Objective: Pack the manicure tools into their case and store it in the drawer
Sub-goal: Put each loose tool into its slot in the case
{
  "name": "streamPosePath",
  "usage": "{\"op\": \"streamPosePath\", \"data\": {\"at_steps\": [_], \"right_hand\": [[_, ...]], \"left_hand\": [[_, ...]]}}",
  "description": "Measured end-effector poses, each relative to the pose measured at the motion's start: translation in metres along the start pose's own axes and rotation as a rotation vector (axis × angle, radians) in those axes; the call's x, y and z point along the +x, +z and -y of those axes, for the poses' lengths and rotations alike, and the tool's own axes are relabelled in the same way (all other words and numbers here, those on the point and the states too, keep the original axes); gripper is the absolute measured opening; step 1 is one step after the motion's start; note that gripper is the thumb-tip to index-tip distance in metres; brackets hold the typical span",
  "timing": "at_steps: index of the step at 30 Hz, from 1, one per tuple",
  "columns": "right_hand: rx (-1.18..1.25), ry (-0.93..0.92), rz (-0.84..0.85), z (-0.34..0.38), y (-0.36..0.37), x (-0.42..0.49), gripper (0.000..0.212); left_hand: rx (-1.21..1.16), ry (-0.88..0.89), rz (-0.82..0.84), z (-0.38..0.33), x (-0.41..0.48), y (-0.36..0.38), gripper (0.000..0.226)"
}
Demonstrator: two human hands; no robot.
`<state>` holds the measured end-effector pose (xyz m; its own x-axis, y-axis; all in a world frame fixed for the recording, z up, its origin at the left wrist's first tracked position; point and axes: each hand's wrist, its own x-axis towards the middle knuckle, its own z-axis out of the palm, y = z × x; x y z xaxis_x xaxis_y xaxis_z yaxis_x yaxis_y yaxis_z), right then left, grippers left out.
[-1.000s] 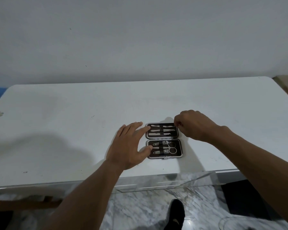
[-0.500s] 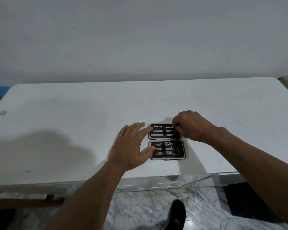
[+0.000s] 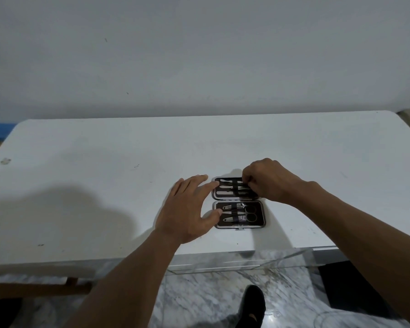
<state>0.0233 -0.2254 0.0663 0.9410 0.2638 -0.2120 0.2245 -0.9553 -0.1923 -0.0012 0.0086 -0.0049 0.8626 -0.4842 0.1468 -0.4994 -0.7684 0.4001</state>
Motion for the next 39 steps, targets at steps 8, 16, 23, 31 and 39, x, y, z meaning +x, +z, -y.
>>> {"op": "streamPosePath", "data": {"at_steps": [8,16,23,31,39], "right_hand": [[-0.022,-0.020,0.023,0.004,0.004,0.004,0.024],[-0.015,-0.012,0.074,0.007,0.000,0.008,0.015],[0.042,-0.014,0.076,0.015,0.001,0.013,0.012],[0.087,-0.023,-0.017,0.010,0.000,0.004,0.007],[0.238,0.202,-0.096,-0.006,0.001,-0.025,0.024]], "left_hand": [[0.005,0.002,-0.007,0.000,0.000,0.001,0.063],[-0.007,0.000,-0.011,0.000,0.000,0.001,0.064],[0.001,0.004,-0.018,0.001,0.000,0.002,0.063],[0.009,0.009,-0.013,0.000,0.000,0.000,0.063],[0.022,0.021,-0.013,0.001,0.001,-0.001,0.065]]}}
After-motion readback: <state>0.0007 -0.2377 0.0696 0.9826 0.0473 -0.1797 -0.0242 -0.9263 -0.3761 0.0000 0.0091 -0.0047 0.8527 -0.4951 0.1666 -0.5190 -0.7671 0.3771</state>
